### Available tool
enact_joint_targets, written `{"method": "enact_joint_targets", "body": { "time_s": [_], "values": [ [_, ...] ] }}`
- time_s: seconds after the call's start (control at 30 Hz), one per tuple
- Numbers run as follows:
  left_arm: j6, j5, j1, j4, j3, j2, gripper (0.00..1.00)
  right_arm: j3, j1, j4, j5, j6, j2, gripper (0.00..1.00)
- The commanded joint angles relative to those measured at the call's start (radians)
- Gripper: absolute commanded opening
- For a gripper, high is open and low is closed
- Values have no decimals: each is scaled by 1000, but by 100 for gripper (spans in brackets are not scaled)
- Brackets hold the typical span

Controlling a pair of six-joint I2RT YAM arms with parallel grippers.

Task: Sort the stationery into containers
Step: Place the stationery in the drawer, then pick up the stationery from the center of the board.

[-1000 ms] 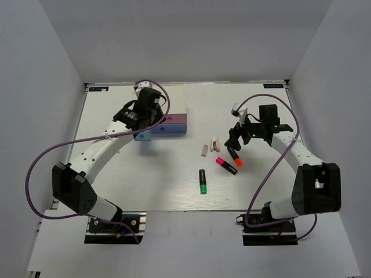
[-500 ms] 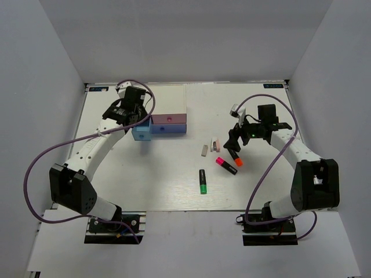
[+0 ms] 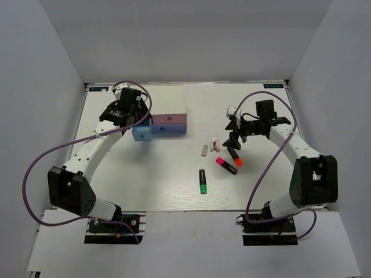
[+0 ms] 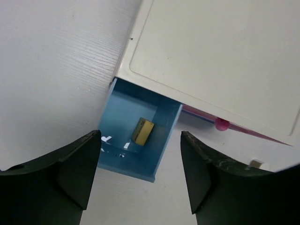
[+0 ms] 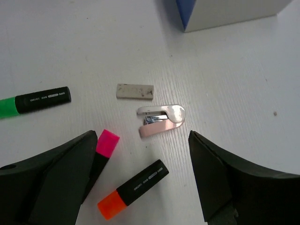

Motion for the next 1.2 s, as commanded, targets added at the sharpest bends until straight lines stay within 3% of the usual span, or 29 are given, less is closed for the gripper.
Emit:
{"method": "enact_joint_targets", "body": {
  "time_s": [0.0, 0.03, 0.2, 0.33, 0.43, 0.57, 0.8, 1.17],
  "values": [
    [31, 36, 3, 39, 18, -93, 79, 56, 38, -173, -93, -331, 42, 84],
    [31, 53, 3, 39, 18, -104, 79, 56, 69, -228, -88, -535, 58, 84],
    [44, 169, -17, 77, -112, -221, 80, 27, 164, -207, 78, -770, 102, 86],
    [-13, 237, -17, 92, -340, -366, 80, 38, 233, -118, 180, -793, 144, 84],
    [-64, 248, -17, 83, -450, -498, 79, 143, 262, -179, 229, -848, 241, 80],
    [-99, 248, -17, 39, -504, -590, 79, 234, 285, -294, 293, -1008, 348, 75],
    [-139, 248, -17, 16, -559, -632, 79, 338, 323, -383, 369, -1138, 447, 68],
    [-157, 248, -17, -3, -588, -652, 79, 340, 394, -377, 393, -1137, 482, 65]
  ]
}}
